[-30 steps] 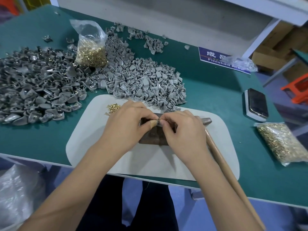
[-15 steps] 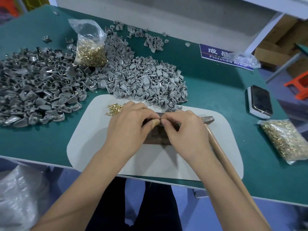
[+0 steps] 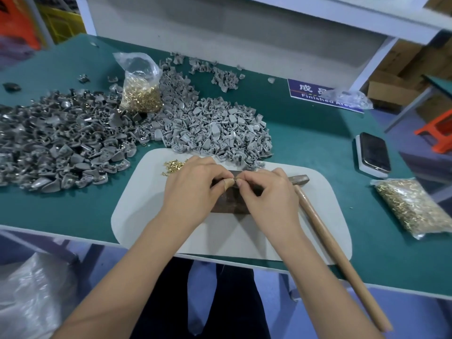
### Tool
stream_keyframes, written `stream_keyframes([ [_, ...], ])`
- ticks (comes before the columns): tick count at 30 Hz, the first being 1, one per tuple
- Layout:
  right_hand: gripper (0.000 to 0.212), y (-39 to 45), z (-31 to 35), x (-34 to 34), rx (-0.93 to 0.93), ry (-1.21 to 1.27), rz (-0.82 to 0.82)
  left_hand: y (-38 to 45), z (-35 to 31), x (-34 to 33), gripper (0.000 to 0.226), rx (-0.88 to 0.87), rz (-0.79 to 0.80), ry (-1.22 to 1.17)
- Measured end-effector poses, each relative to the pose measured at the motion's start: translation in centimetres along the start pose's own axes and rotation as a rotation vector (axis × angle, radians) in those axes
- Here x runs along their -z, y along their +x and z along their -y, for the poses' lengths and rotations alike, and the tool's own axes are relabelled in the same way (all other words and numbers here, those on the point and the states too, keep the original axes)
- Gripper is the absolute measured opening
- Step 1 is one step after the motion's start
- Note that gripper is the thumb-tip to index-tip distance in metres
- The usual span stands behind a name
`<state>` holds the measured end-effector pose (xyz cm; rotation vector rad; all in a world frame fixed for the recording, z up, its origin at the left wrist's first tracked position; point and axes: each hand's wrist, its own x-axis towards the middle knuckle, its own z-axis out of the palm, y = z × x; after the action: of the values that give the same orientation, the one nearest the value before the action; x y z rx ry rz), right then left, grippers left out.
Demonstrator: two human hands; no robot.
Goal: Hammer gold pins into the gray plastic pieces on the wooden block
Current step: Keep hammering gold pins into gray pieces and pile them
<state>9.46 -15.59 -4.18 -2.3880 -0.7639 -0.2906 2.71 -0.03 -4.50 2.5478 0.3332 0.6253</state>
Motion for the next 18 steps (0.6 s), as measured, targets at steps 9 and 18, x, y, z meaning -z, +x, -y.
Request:
stream_keyframes([
  [9, 0.013, -0.4, -0.1, -0.5, 0.018, 0.063, -0.032, -0.1, -0.3, 0.6, 0.011, -0.008, 0.053, 0.031],
  [18, 0.031, -0.8, -6.1, 3.2, -0.313, -0.146, -0.217, 0.5, -0.4, 1.0, 0.014, -0.063, 0.099, 0.078],
])
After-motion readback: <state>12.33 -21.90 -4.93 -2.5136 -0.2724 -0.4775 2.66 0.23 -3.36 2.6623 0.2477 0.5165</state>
